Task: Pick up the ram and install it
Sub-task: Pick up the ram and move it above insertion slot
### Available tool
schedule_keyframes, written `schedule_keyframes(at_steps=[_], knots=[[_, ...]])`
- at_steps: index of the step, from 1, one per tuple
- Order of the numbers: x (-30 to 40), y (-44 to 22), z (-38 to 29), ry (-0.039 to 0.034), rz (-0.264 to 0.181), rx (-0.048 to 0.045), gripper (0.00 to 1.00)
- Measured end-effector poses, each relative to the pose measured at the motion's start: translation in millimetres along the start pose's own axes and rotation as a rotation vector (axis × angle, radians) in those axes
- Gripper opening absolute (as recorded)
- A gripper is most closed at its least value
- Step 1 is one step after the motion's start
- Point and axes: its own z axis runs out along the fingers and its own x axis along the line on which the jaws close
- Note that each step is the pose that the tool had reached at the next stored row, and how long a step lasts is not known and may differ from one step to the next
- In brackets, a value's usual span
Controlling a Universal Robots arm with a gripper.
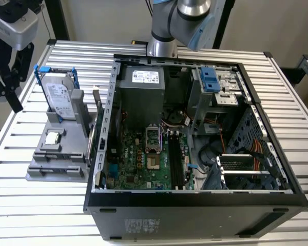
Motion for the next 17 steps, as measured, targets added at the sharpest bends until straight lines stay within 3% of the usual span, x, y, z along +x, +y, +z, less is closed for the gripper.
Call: schedule_keyframes(at_steps=[17], knots=[[-2.6, 2.4, 0.0, 0.0011, -0.084, 0.001, 0.0]])
